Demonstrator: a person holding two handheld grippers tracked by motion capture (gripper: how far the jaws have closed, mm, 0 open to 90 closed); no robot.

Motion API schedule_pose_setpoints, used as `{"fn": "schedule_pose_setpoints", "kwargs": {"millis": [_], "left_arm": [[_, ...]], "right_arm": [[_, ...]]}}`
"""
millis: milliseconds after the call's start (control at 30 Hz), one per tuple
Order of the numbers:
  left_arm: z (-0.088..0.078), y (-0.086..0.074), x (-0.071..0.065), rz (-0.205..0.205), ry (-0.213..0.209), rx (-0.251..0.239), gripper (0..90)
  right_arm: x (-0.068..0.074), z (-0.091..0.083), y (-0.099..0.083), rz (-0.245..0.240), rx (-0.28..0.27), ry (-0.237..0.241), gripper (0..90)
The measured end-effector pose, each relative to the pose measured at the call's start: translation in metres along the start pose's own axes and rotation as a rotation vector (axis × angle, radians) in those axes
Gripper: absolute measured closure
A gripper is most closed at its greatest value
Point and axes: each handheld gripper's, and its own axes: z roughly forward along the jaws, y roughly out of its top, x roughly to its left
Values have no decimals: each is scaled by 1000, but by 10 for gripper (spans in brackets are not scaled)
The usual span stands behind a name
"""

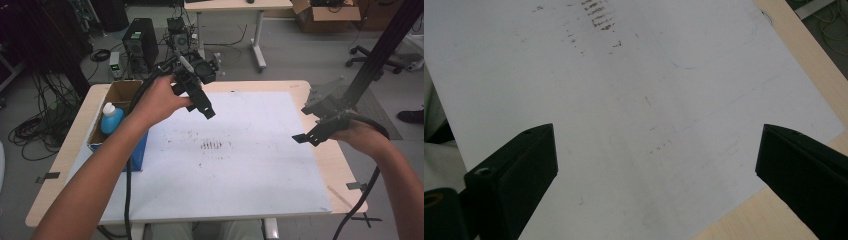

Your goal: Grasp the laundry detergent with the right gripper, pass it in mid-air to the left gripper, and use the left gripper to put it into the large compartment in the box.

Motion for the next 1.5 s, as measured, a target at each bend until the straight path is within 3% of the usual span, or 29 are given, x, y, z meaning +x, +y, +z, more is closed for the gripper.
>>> {"fn": "schedule_pose_setpoints", "kwargs": {"millis": [300,500,933,1300,1500], "left_arm": [[8,0,-14,84,-64,-9,61],[13,1,-17,115,-76,-4,62],[16,7,-17,123,-82,-12,67],[20,10,-26,168,-97,-1,67],[21,8,-27,170,-99,2,67]], "right_arm": [[-1,4,10,-11,-3,7,28],[-3,8,13,-13,9,13,28],[-9,12,16,-14,12,16,28],[-8,17,19,-23,15,25,28],[-8,17,18,-24,15,27,28]]}}
